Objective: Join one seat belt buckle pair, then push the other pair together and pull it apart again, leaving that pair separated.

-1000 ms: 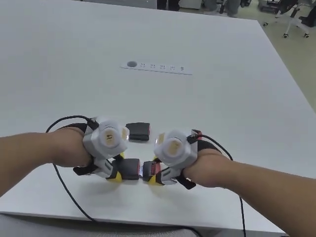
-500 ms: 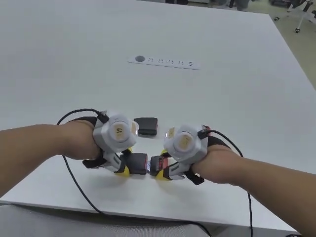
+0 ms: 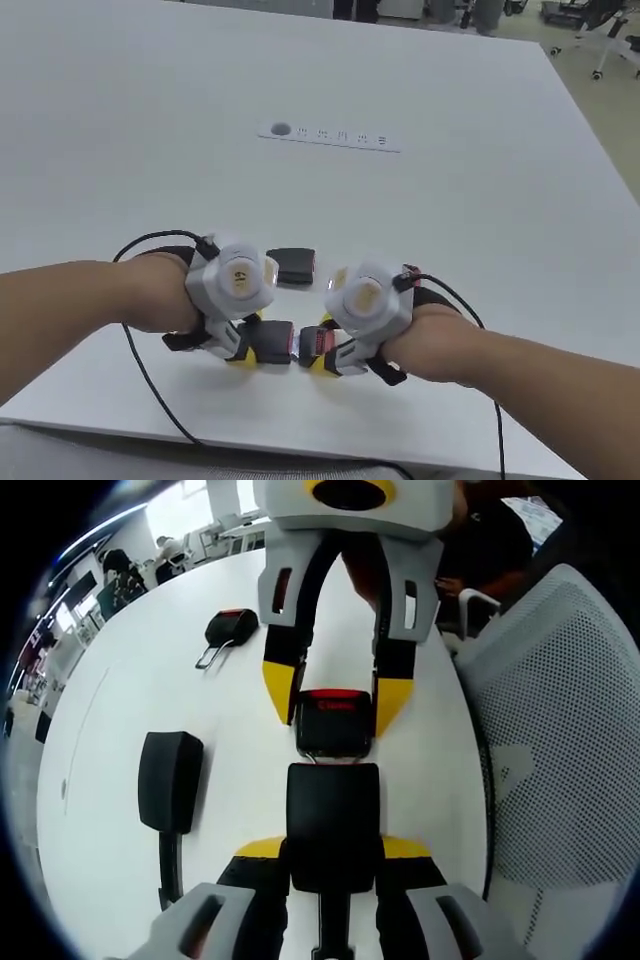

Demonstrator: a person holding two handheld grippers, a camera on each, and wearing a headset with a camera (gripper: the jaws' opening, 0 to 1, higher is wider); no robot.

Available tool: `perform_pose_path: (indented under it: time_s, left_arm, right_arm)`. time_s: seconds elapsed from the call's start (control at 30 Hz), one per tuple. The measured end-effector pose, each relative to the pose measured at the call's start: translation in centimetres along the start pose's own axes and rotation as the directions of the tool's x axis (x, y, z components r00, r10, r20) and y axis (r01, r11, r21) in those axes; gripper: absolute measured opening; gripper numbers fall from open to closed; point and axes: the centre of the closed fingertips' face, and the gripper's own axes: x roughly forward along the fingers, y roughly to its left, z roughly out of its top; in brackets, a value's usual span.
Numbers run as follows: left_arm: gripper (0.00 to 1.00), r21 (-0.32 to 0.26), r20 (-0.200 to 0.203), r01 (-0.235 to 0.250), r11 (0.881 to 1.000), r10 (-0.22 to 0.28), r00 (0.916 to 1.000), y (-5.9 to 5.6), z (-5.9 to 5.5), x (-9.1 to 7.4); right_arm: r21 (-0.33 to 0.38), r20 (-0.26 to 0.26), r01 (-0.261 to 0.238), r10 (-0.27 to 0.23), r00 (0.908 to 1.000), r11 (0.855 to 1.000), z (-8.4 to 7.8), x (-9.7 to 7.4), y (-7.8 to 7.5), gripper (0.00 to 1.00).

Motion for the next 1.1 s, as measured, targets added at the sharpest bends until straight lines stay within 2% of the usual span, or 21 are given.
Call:
perform_pose_path:
  time_s: [0.2,0.23,0.27,0.43,0.53,0.57,0.67,0.73,0.83,0.93,1.1]
  left_arm:
    - [0.35,-0.016,-0.018,-0.005,1.0,0.005,0.9998,0.0,-0.1,0.0]
    - [0.35,-0.022,-0.032,-0.004,1.0,0.003,0.9995,-0.1,-0.3,-0.1]
    - [0.35,-0.002,-0.064,0.002,1.0,-0.002,0.998,-0.1,-0.7,-0.2]
    - [0.36,0.005,-0.074,-0.02,1.0,0.02,0.9971,0.2,-0.7,-0.3]
    - [0.39,-0.009,-0.095,-0.051,0.999,0.05,0.9942,0.6,-0.7,-1.3]
    - [0.41,-0.012,-0.095,-0.053,0.999,0.051,0.9941,0.7,-0.5,-1.7]
    - [0.44,-0.002,-0.059,-0.072,0.997,0.072,0.9957,1.2,0.9,-3.5]
    - [0.43,0.016,-0.047,-0.086,0.996,0.087,0.9951,1.8,1.6,-4.3]
    - [0.44,0.004,-0.034,-0.091,0.996,0.091,0.9953,2.3,2.3,-4.9]
    - [0.45,-0.001,-0.024,-0.094,0.996,0.094,0.9952,2.9,2.7,-5.0]
    - [0.49,-0.001,-0.023,-0.103,0.995,0.103,0.9944,3.9,2.6,-4.5]
  right_arm:
    - [-0.011,-0.011,-0.004,0.004,0.9999,1.0,0.0,0.1,0.1,0.36]
    - [-0.014,-0.009,-0.003,0.003,1.0,1.0,0.0,0.1,0.0,0.36]
    - [-0.014,-0.009,-0.004,0.003,1.0,1.0,0.0,0.1,0.0,0.36]
    - [-0.025,-0.017,-0.002,0.001,0.9998,1.0,0.1,0.1,-0.1,0.36]
    - [-0.03,-0.02,-0.002,0.001,0.9998,1.0,0.2,-0.5,0.0,0.35]
    - [-0.032,-0.014,-0.004,0.004,0.9999,0.999,0.5,-0.8,0.2,0.35]
    - [-0.052,0.01,0.0,0.001,0.9999,0.999,1.4,-2.0,0.3,0.35]
    - [-0.064,0.016,0.003,-0.002,0.9999,0.998,1.6,-2.6,0.1,0.36]
    - [-0.073,0.026,0.002,0.0,0.9997,0.997,1.9,-3.2,-0.3,0.36]
    - [-0.074,0.025,0.007,-0.005,0.9997,0.997,1.7,-3.6,-1.0,0.36]
    - [-0.079,0.033,0.031,-0.029,0.999,0.996,1.2,-4.3,-2.3,0.36]
